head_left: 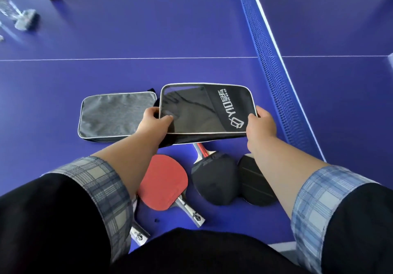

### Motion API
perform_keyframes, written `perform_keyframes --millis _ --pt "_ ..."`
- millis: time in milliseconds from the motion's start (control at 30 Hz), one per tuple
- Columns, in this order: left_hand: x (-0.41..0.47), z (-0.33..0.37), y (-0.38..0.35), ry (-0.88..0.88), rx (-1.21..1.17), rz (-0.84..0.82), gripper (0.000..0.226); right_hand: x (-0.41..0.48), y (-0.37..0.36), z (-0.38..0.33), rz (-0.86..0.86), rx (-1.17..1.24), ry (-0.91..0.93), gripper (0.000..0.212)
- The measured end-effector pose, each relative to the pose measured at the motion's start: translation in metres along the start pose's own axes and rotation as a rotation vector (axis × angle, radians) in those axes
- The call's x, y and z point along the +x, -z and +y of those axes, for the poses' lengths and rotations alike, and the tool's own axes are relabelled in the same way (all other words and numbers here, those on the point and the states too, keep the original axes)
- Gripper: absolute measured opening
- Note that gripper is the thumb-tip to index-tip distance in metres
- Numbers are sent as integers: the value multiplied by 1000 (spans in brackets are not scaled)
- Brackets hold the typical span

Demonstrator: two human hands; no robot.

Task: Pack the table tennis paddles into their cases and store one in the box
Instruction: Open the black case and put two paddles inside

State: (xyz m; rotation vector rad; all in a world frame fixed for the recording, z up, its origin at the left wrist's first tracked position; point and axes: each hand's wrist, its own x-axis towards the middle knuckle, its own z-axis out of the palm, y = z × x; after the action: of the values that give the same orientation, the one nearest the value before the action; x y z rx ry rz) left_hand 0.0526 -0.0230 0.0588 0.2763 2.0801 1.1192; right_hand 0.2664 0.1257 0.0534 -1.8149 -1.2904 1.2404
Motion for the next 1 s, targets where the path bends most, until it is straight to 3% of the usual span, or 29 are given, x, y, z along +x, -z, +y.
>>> perform_keyframes --millis 133,267,433,633,733,867,1000 --pt "-19 -33 69 52 -112 -9 54 -55 -19 -2 -180 -62 114 40" --pt "-45 -98 150 123 -198 72 45 -112 -63 13 -384 -160 190 40" --pt "-75 -192 211 307 -119 25 30 -153 -141 19 -476 -310 350 40" --pt "-108 -264 211 486 -99 -53 31 -187 -218 33 -533 -408 384 46" --pt "-114 -264 191 552 -84 -144 33 -206 -223 48 -591 -563 485 49" --pt "-116 -255 192 699 -62 -264 52 -239 -201 79 -615 -736 530 58" --pt "-104 -254 212 646 -56 -13 58 -273 -179 115 -685 -897 501 70"
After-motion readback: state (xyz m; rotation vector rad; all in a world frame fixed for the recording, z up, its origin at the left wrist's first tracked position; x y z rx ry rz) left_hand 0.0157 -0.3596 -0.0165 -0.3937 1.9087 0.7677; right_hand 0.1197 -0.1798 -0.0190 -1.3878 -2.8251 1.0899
